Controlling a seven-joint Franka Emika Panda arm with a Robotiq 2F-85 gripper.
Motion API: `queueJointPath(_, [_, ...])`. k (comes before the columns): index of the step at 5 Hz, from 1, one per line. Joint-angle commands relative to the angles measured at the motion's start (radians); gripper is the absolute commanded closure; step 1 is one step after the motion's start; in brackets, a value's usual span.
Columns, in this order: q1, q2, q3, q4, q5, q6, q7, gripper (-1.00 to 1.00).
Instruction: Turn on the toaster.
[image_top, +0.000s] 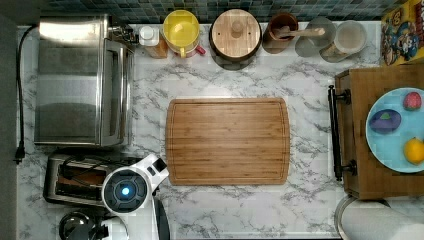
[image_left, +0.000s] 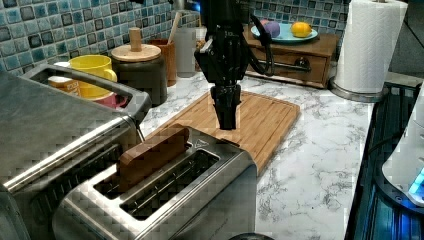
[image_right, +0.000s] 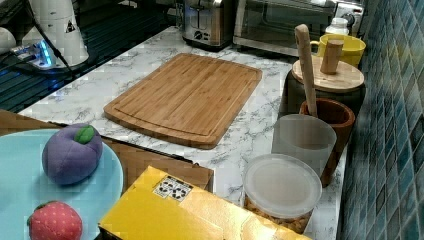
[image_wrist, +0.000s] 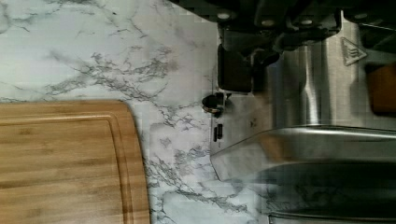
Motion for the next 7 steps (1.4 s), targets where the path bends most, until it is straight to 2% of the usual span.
queueJointPath(1, [0.011,0.007,0.062,-0.015,-0.067,0.059,0.07,1.0])
queueJointPath(3, [-0.045,0.055,0.065,-0.008,-0.096,0.075,0.138,1.0])
queueJointPath(5, [-0.067,0.103,0.038,0.008,-0.098,0.059,0.148,1.0])
queueJointPath(7, [0.006,0.15,0.042,-0.015,-0.022,0.056,0.016,1.0])
